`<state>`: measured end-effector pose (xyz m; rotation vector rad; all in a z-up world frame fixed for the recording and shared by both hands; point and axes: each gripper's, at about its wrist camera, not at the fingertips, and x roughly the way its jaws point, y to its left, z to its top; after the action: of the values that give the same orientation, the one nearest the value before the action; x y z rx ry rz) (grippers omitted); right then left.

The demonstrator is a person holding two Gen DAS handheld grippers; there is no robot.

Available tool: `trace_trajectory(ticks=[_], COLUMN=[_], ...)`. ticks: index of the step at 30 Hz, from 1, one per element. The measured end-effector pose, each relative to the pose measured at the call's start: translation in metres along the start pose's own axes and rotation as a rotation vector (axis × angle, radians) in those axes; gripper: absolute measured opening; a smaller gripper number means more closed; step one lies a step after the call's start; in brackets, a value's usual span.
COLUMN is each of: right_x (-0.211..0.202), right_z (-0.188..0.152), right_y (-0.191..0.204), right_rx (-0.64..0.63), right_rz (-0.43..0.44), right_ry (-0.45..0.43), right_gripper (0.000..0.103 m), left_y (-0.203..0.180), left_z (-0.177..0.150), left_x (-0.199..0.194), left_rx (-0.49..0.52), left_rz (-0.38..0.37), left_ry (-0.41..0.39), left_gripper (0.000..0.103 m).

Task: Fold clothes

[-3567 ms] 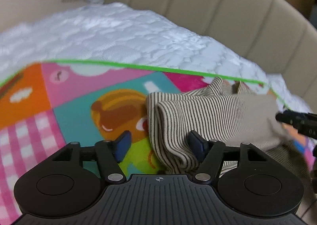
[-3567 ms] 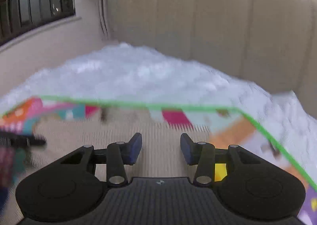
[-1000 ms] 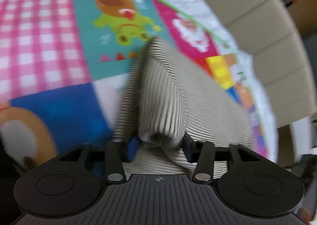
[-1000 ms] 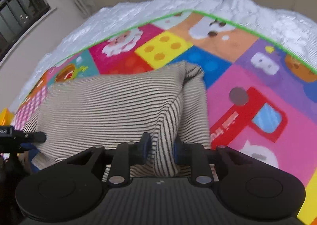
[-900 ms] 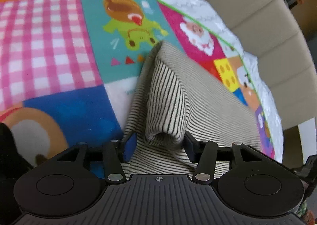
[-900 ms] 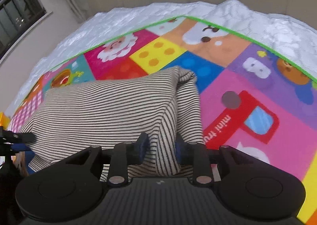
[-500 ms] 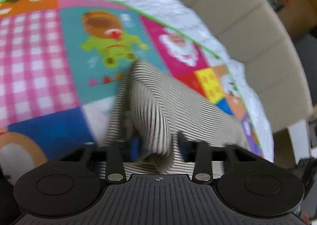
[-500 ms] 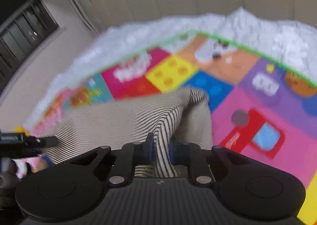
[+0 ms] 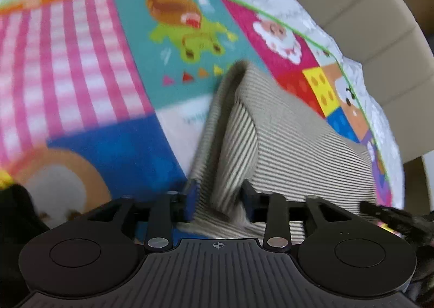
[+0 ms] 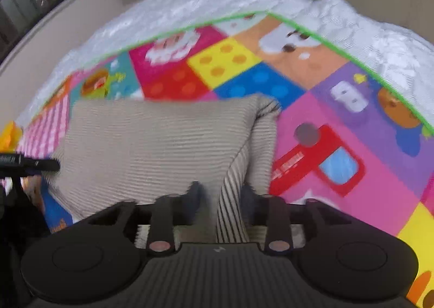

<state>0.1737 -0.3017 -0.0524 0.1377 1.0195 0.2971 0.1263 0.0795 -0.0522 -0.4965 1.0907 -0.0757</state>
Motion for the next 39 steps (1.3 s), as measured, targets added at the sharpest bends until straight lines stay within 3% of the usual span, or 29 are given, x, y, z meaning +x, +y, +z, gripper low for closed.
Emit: trace_trajectory(ticks=[2, 7, 9, 11, 13, 17, 20, 22, 25, 28, 30, 32, 34, 37, 39], right_x=[-0.007, -0.012, -0.006, 0.001, 0.010, 0.024, 0.032, 0.038, 0.044, 0.041, 0.033, 0.022, 0.015, 0.015, 0.023], right_z=[0.004, 0.013, 0.009, 0.001, -0.006, -0.009, -0.001, 0.004, 0.005, 0.004, 0.004, 0.007, 0.012, 0.025, 0.035], right_y=[-0.010, -0.024, -0.015, -0.002, 0.009, 0.023, 0.021, 0.018, 0.017, 0.014, 0.010, 0.006, 0.002, -0.001, 0.001], right_rx=[0.039, 0.074, 0.020, -0.045, -0.082, -0.096, -0.056, -0.036, -0.056, -0.080, -0.081, -0.081, -0.066, -0.013, 0.003], right_rz=[-0.007, -0.011, -0.007, -0.007, 0.002, -0.009, -0.001, 0.012, 0.000, -0.027, -0.049, -0.062, -0.049, -0.037, -0.064], right_ry=[-0.039, -0.082, -0.056, -0.021, 0.009, 0.009, -0.008, -0.012, 0.024, 0.032, -0.001, -0.057, -0.103, -0.142, -0.156], right_gripper=[0.063, 0.063, 0.061, 0.047, 0.033, 0.029, 0.028, 0.028, 0.034, 0.053, 0.072, 0.093, 0.102, 0.103, 0.103], left_y=[-0.008, -0.025, -0.030, -0.032, -0.033, -0.028, -0.023, -0.022, -0.025, -0.024, -0.022, -0.025, -0.031, -0.040, -0.044], left_z=[0.001, -0.002, -0.007, -0.012, -0.015, -0.009, 0.010, 0.023, 0.035, 0.035, 0.029, 0.020, 0.009, -0.005, -0.013], left_x=[-0.013, -0.037, -0.034, -0.022, -0.006, 0.017, 0.023, 0.029, 0.041, 0.041, 0.031, 0.019, 0.011, 0.012, 0.024], left_rx=[0.029, 0.030, 0.029, 0.025, 0.023, 0.003, -0.022, -0.021, 0.018, 0.013, -0.005, -0.015, 0.003, 0.022, -0.003], left_rz=[-0.006, -0.144, -0.199, -0.193, -0.169, -0.124, -0.126, -0.114, -0.062, -0.047, -0.050, -0.084, -0.140, -0.228, -0.284], left_ry=[-0.038, -0.045, 0.005, 0.053, 0.092, 0.085, 0.033, 0.004, -0.023, -0.023, -0.016, 0.003, 0.025, 0.094, 0.153], left_gripper=[0.055, 0.069, 0.070, 0.069, 0.064, 0.041, 0.031, 0.030, 0.025, 0.020, 0.029, 0.058, 0.066, 0.081, 0.085])
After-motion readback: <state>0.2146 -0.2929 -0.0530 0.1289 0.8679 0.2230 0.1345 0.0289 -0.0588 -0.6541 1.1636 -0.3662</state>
